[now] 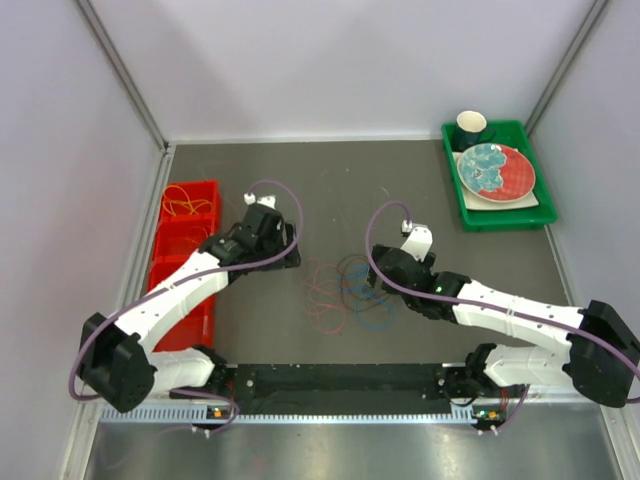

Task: Untangle the cables

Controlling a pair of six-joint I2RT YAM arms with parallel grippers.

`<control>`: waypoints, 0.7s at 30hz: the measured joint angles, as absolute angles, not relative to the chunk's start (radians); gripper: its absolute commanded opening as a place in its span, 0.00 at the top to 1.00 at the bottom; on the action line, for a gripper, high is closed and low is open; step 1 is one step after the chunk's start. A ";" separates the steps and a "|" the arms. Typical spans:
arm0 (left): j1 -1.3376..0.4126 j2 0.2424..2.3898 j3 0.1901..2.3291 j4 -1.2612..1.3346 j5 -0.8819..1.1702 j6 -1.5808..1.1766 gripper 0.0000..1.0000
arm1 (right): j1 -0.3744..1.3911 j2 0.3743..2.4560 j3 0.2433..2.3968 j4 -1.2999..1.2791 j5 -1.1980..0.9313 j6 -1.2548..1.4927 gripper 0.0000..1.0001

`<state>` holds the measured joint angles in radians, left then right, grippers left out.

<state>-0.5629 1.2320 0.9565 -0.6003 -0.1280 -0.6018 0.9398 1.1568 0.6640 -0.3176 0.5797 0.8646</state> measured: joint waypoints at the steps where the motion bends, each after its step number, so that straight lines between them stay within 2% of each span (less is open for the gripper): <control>1: -0.575 1.223 0.936 -0.598 -0.124 -0.601 0.25 | 0.940 1.157 0.664 -0.318 0.580 0.865 0.01; 5: -0.637 1.203 0.894 -0.582 -0.113 -0.601 0.34 | 0.940 1.157 0.664 -0.319 0.580 0.865 0.01; 10: -0.718 1.204 0.877 -0.566 -0.121 -0.604 0.36 | 0.940 1.157 0.664 -0.319 0.580 0.865 0.01; 14: -0.807 1.230 0.877 -0.561 -0.146 -0.599 0.28 | 0.940 1.157 0.664 -0.322 0.580 0.865 0.01; 17: -0.861 1.268 0.876 -0.559 -0.151 -0.592 0.15 | 0.940 1.156 0.664 -0.323 0.580 0.865 0.01; 18: -0.875 1.278 0.873 -0.557 -0.150 -0.590 0.08 | 0.940 1.156 0.664 -0.323 0.580 0.865 0.01; 21: -0.915 1.295 0.855 -0.553 -0.176 -0.595 0.04 | 0.940 1.156 0.664 -0.323 0.580 0.866 0.01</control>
